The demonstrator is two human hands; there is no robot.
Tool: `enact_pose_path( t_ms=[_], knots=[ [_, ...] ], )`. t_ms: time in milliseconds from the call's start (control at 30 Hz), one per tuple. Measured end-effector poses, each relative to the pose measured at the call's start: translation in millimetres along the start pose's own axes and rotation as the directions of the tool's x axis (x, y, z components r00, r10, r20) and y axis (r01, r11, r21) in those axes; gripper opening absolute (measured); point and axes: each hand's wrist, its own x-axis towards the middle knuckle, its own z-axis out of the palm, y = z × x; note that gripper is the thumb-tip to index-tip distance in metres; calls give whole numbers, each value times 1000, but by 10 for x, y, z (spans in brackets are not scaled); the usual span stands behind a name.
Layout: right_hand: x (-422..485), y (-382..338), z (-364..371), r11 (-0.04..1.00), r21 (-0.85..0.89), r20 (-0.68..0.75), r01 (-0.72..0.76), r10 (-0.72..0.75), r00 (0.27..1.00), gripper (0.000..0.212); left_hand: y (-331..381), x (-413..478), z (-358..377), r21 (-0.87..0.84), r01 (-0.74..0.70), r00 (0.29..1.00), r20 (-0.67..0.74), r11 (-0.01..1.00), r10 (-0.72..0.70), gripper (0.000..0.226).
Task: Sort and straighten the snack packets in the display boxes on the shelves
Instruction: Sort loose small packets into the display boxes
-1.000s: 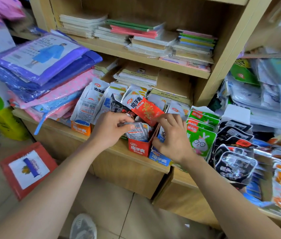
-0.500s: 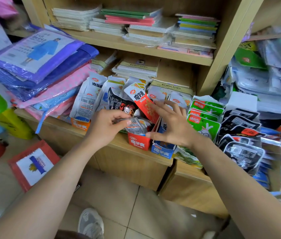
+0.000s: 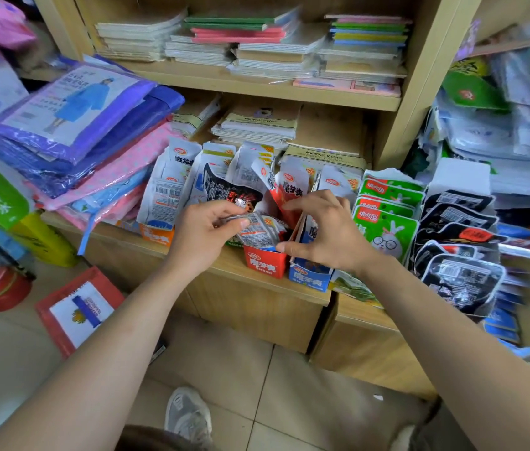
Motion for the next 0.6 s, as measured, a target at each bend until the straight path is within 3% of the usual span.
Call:
enact_pose_path(
  t_ms=[67, 167, 300, 467, 600],
  knots=[
    [-23, -46, 13, 1000, 1, 21, -4, 4, 1000, 80, 32, 3, 4, 23, -26, 1000, 3, 999, 26, 13],
    [-55, -22, 78, 986, -168, 57, 6, 3, 998, 84, 61, 26, -19, 19, -53, 998, -39, 998, 54, 11],
    [-84, 62, 133, 967, -253, 23, 41, -36, 999, 71, 78, 35, -87, -35, -63, 986, -159, 997, 57, 13],
    [-98, 87, 112, 986, -160, -1, 37, -37, 999, 63, 84, 27, -126, -190, -1, 973, -225, 982, -42, 12],
    [-77, -39, 50, 994, 102, -108, -43, 54, 993, 57, 52, 15, -113, -308, 81, 958, -237, 948, -159, 19]
  ],
)
